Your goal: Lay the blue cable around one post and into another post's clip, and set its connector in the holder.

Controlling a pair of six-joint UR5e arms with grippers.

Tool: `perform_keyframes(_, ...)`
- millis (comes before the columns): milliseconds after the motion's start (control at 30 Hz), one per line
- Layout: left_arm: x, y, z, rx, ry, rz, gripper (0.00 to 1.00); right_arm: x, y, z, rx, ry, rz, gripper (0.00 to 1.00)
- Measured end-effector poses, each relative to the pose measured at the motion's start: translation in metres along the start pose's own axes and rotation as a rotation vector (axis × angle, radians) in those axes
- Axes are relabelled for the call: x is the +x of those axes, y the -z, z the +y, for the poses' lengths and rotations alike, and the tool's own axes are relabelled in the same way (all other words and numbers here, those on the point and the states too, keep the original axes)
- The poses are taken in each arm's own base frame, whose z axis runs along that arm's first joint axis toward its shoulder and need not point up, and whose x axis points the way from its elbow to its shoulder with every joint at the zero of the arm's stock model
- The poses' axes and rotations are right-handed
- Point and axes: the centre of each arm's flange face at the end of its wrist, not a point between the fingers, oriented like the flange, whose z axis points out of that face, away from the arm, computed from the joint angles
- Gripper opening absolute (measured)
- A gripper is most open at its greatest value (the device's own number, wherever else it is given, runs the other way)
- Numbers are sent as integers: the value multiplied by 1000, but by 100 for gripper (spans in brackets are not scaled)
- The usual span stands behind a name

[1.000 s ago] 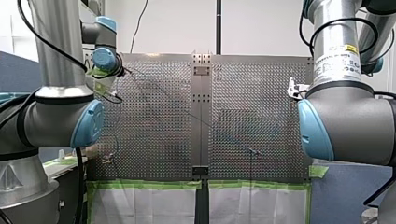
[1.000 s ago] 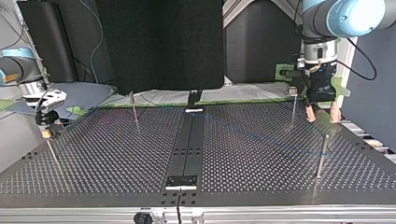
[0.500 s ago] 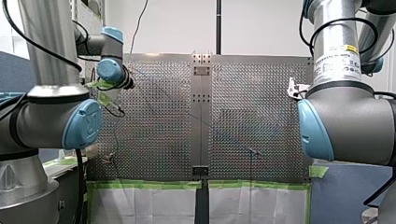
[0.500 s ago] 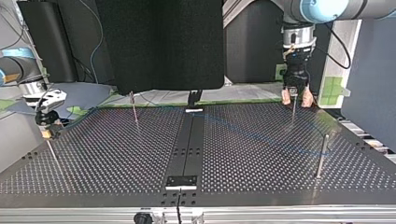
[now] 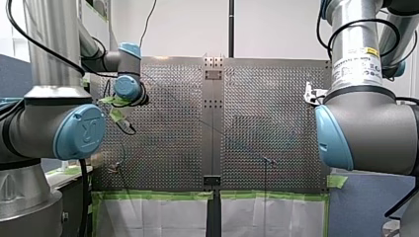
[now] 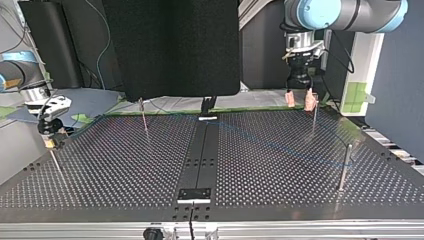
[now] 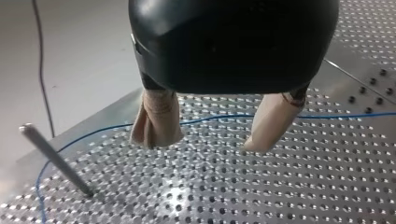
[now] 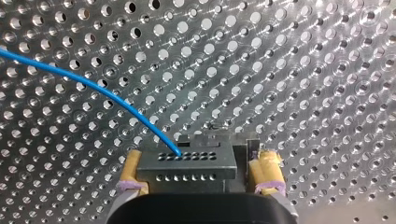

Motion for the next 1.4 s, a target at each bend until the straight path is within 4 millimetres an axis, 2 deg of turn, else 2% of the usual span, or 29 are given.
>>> perform_keyframes(433,43,0,2,1,-103,-1,100,0,0,0,0,0,0,100)
perform_keyframes(833,95,8,5,28,-218,22,100,0,0,0,0,0,0,100)
perform_keyframes(1067,128,16,5,72,-285,63,100,0,0,0,0,0,0,100)
perform_keyframes(1400,173,41,11,107,-413,160,100,0,0,0,0,0,0,100)
